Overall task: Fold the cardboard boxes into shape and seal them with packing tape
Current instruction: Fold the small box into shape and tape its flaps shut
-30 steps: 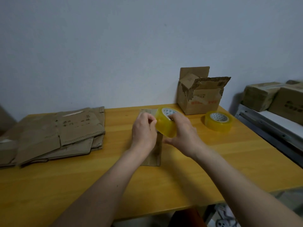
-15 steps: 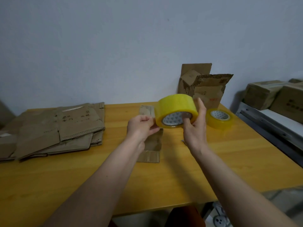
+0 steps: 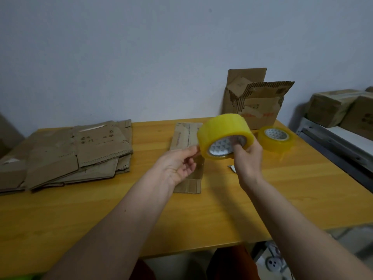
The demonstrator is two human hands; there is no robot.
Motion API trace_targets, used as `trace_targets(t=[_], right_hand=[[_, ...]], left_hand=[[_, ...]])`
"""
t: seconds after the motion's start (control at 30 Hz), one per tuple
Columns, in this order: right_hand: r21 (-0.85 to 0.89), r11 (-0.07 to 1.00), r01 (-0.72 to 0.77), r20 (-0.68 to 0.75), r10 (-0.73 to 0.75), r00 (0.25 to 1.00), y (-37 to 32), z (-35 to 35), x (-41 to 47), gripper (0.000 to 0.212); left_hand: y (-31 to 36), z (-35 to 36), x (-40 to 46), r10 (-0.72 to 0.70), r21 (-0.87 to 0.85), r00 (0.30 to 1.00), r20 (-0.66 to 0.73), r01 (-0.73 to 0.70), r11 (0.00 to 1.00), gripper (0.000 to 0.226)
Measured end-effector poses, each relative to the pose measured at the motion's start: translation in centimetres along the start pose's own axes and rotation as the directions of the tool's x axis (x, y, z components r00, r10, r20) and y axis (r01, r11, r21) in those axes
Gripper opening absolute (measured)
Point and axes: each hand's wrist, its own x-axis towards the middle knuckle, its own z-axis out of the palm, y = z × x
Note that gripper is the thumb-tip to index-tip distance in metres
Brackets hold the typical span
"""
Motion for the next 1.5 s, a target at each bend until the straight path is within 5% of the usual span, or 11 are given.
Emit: trace_targets(t=[0.2, 0.4, 0.53, 0.67, 0.83, 0.97, 1.1, 1.5], right_hand=[[-0.322, 0.916, 0.24, 0.096, -0.22, 0.971, 0.5, -0.8, 0.1, 0.042], [-0.559, 0.742, 0.371, 0.185, -0.324, 0.928, 1.0, -2.0, 0.7, 0.05], [-0.481, 0.83, 0.281, 0.151, -0.237, 0.96, 1.1, -2.2, 0.9, 0.044], [-0.381, 0.889, 0.254, 0.193, -0.192, 0.962, 1.3, -2.3, 0.4, 0.022], [-0.734, 0.386, 0.558, 0.42, -0.387, 0.821, 1.2, -3.6, 0.7, 0.042], [-0.761, 0.442, 0.475, 0.352, -0.335, 0.874, 1.9, -3.6, 0.8, 0.038], [-0.812, 0.353, 0.465, 0.337, -0.367, 0.867, 1.6, -3.0, 1.3, 0.045], [-0.861, 0.243, 0.447, 0.414, -0.176, 0.893, 2.8, -1.9, 2.3, 0.041]], left_hand=[[0.6, -2.3, 0.6, 0.283, 0.26, 0.933, -0.221, -0.223, 0.939, 0.007], [1.7, -4.9, 0.8, 0.231, 0.215, 0.951, -0.203, -0.187, 0.958, 0.005], [1.3, -5.1, 0.7, 0.086, 0.108, 0.989, -0.121, -0.073, 0.991, 0.015], [1.0, -5.0, 1.0, 0.156, 0.102, 0.971, -0.183, -0.139, 0.985, 0.023], [0.8, -6.1, 1.4, 0.369, 0.339, 0.829, -0.42, -0.234, 0.911, 0.03], [0.7, -6.0, 1.5, 0.388, 0.36, 0.825, -0.411, -0.244, 0.9, 0.025], [0.9, -5.8, 1.9, 0.388, 0.338, 0.824, -0.413, -0.257, 0.905, 0.01], [-0.7, -6.5, 5.9, 0.278, 0.319, 0.851, -0.446, -0.139, 0.937, 0.026]])
